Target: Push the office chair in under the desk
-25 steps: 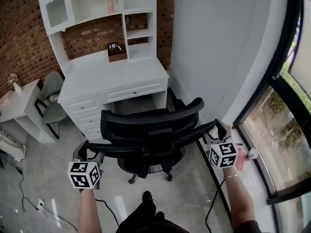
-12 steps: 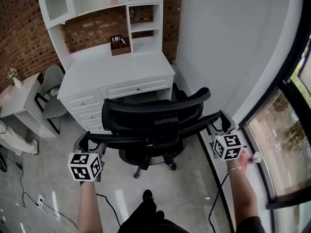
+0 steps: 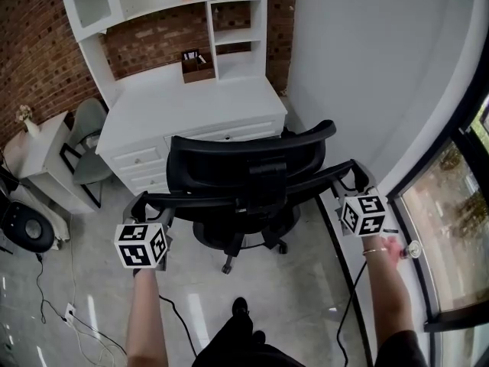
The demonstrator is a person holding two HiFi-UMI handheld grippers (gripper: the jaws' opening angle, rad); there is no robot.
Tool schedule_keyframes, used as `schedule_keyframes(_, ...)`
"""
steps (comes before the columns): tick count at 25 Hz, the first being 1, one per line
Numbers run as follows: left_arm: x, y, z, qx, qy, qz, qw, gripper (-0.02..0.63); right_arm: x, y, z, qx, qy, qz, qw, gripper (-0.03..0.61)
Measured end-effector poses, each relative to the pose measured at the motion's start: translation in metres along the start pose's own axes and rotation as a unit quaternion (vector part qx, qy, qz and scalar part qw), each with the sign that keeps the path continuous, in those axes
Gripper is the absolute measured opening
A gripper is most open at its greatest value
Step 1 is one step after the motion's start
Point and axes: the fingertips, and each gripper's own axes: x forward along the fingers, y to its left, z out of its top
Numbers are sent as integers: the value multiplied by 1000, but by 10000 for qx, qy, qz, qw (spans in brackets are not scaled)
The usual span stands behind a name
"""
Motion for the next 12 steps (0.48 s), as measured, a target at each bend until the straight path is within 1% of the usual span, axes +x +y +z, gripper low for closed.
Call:
schedule_keyframes(3, 8, 2, -1, 9, -42, 25, 10000, 295, 8, -2, -3, -5, -45, 2, 10000, 268)
schedule_keyframes(6, 20, 9, 5, -45, -7, -98, 9999, 295, 26, -2, 2, 32, 26, -11, 10000, 268)
schedule_keyframes(8, 24, 13, 9, -134, -21, -205, 9997, 295, 36, -3, 6, 57, 106, 22, 9999, 269)
schedule_keyframes(12, 22, 11, 0, -480, -322, -192, 9981, 295, 35, -2, -1, 53, 183, 86, 9998, 270)
